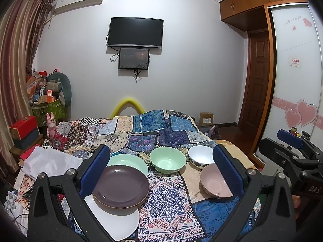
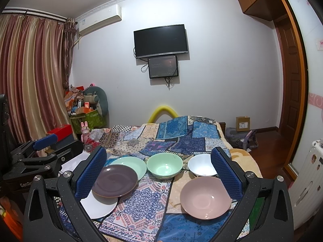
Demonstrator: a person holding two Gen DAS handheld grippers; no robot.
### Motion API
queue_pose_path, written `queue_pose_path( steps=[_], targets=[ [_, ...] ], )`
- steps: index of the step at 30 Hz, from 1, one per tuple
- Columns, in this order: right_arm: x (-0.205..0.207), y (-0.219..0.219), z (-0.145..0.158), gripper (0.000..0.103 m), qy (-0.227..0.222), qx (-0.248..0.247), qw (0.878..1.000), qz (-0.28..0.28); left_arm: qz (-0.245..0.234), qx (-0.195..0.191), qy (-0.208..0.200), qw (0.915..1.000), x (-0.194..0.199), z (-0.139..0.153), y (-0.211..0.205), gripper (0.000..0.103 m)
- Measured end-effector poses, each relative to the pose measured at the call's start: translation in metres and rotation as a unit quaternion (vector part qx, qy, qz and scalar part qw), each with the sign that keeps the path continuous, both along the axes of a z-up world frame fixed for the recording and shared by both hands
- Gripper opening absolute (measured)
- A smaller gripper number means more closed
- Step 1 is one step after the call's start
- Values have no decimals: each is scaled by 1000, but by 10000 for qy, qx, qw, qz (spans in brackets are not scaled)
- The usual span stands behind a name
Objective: Organize plates and bowls
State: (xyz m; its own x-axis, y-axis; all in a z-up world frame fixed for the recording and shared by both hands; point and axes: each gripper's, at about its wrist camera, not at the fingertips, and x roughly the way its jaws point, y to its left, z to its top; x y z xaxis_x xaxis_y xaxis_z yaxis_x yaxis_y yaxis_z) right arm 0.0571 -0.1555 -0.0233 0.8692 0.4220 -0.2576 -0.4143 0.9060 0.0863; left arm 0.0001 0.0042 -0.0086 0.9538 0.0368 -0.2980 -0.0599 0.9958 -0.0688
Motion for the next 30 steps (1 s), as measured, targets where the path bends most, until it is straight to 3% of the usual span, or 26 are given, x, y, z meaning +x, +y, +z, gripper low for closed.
queue_pose_path(
  steps=[9, 18, 24, 30],
  targets=[
    [5, 8, -6, 103, 86, -53, 9999, 62, 64, -74, 114, 9999, 4, -4, 11, 103],
    [20, 32, -16, 103, 280, -186, 9993, 192, 341, -76, 382, 9987, 14, -13, 52, 103],
    [36, 55, -31, 103, 536, -360, 9972, 364, 604, 230, 655, 9958, 22, -32, 85, 103],
    [57, 80, -54, 103, 914, -478, 9927, 631, 673, -43, 1132, 9913, 44, -65, 127, 103]
  ],
)
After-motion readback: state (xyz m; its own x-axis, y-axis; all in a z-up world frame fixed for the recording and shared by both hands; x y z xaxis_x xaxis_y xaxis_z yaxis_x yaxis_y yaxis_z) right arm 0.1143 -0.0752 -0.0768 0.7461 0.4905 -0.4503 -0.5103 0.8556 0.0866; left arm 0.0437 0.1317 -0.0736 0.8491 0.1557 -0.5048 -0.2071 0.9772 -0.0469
